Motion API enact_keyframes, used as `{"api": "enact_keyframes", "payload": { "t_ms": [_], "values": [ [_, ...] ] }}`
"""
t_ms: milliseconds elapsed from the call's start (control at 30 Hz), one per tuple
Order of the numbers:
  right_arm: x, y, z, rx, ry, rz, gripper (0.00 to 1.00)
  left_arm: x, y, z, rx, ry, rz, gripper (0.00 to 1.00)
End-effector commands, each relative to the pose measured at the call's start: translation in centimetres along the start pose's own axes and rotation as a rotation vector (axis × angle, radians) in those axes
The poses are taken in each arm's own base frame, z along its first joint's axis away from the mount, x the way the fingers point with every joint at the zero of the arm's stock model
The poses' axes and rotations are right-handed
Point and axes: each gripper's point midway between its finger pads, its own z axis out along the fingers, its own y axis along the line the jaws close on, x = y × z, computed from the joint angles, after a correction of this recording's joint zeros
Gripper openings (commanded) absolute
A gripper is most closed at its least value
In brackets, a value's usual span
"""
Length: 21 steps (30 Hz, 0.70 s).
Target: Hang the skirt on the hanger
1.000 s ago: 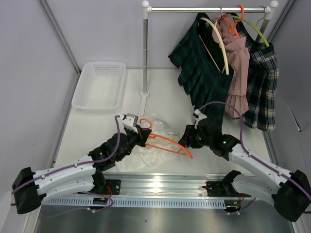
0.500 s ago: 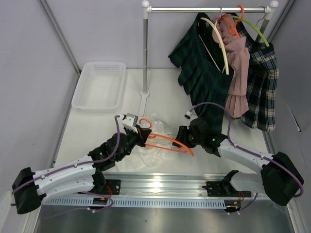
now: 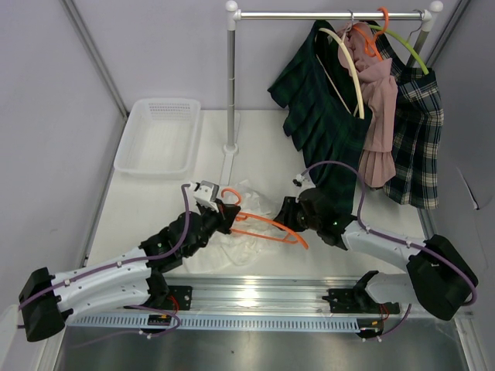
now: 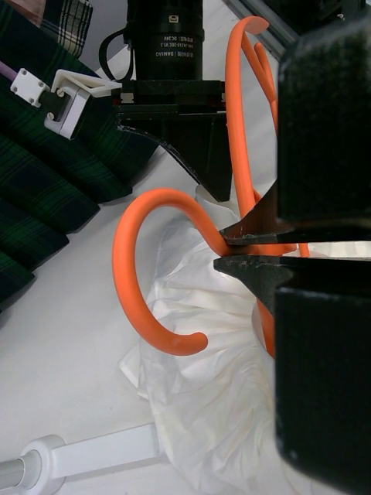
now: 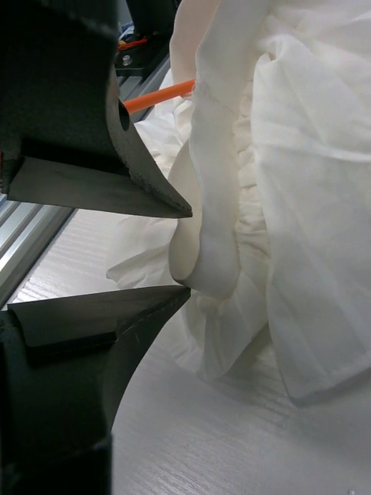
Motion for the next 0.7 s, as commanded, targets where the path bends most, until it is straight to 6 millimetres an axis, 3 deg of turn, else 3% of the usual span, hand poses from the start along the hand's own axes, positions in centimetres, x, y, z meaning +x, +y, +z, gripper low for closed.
{"api": "enact_keyframes", "payload": {
  "t_ms": [0,167,300,333,367,667],
  "values": [
    [-0.8,-0.3,0.7,0.02,-0.049,0.008,0.44,-1.9,-0.4,-0.2,0.011,-0.062,-0.004,0.0],
    [-0.1,-1.1,1.1,0.057,-0.035,0.008,0.32,-1.9,-0.2,-0.3,0.004,-0.065,-0.004,0.0],
    [-0.1,-1.8,1.0,0.094,-0.056,-0.003,0.14,-2.1,0.0,-0.3,-0.008,-0.073,-0.002,0.0],
    [-0.2,-1.8,0.9,0.097,-0.058,-0.006,0.03,-2.2,0.1,-0.3,-0.013,-0.077,0.001,0.0],
    [0.0,-2.0,0.7,0.106,-0.05,-0.007,0.0,-2.3,0.4,-0.3,-0.031,-0.084,0.003,0.0],
    [-0.8,-2.2,-3.6,0.138,-0.068,0.01,0.0,-3.7,2.9,0.5,-0.14,-0.141,0.037,0.0]
  ]
}}
